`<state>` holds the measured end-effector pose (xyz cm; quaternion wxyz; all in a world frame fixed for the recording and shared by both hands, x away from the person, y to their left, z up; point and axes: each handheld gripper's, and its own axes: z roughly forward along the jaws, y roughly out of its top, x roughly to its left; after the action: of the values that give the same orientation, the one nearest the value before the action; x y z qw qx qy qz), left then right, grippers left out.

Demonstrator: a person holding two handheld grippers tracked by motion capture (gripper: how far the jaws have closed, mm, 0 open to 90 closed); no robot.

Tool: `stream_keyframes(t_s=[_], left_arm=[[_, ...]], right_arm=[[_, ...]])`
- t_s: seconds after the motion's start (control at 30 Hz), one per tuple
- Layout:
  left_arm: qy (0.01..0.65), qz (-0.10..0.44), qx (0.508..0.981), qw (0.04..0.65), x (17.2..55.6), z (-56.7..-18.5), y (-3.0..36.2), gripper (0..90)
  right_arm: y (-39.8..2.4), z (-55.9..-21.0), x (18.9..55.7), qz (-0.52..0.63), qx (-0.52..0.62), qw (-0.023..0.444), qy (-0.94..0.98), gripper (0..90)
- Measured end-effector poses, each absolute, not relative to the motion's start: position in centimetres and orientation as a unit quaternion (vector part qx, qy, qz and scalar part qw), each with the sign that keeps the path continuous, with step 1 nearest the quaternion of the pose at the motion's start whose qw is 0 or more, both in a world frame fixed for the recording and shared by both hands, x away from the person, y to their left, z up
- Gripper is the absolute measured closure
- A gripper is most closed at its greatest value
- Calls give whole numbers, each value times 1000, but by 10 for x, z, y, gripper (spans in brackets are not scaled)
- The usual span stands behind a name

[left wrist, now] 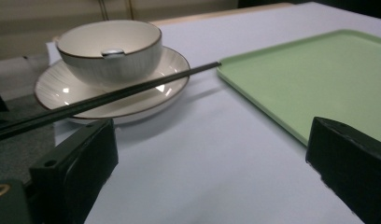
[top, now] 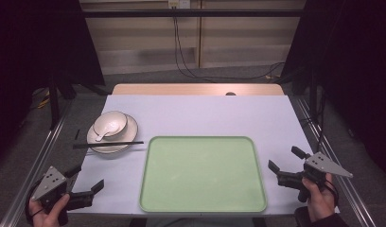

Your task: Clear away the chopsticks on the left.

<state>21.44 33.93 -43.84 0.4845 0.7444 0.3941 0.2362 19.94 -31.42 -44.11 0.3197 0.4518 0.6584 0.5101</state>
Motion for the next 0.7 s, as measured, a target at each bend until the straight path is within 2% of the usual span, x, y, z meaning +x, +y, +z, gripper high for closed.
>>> stream_keyframes(t_s=[0.23,0.3,0.43,0.6,0.7], left_arm=[[388,247,738,494,237,-428,352,60],[387,247,735,500,250,-422,362,139],[387,237,731,509,264,-414,372,120],[364,224,766,480,285,-418,375,110],[350,214,775,480,293,-422,376,190]], right_arm=[[-311,-440,198,522,431,314,666,4],[-312,-440,198,521,432,314,665,4],[-312,-441,199,518,437,313,666,9],[-312,-441,199,517,439,311,666,9],[-312,-441,199,516,438,313,666,8]])
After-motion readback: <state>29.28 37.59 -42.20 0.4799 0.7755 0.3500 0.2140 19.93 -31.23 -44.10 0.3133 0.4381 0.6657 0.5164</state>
